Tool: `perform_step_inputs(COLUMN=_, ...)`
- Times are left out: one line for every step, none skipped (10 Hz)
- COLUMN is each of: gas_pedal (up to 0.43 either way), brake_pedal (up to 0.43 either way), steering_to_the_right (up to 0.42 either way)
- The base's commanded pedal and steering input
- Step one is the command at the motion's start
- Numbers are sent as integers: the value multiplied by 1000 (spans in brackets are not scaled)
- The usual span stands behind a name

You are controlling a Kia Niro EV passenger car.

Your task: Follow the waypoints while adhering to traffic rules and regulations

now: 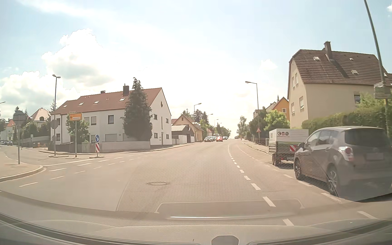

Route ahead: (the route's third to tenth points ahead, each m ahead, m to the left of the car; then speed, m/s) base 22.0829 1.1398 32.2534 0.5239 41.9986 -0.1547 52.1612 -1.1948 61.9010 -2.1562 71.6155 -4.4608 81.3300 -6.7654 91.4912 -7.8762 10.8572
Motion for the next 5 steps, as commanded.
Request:
perform_step_inputs(gas_pedal=169, brake_pedal=0, steering_to_the_right=11)
perform_step_inputs(gas_pedal=169, brake_pedal=0, steering_to_the_right=12)
perform_step_inputs(gas_pedal=169, brake_pedal=0, steering_to_the_right=12)
perform_step_inputs(gas_pedal=169, brake_pedal=0, steering_to_the_right=14)
perform_step_inputs(gas_pedal=169, brake_pedal=0, steering_to_the_right=14)
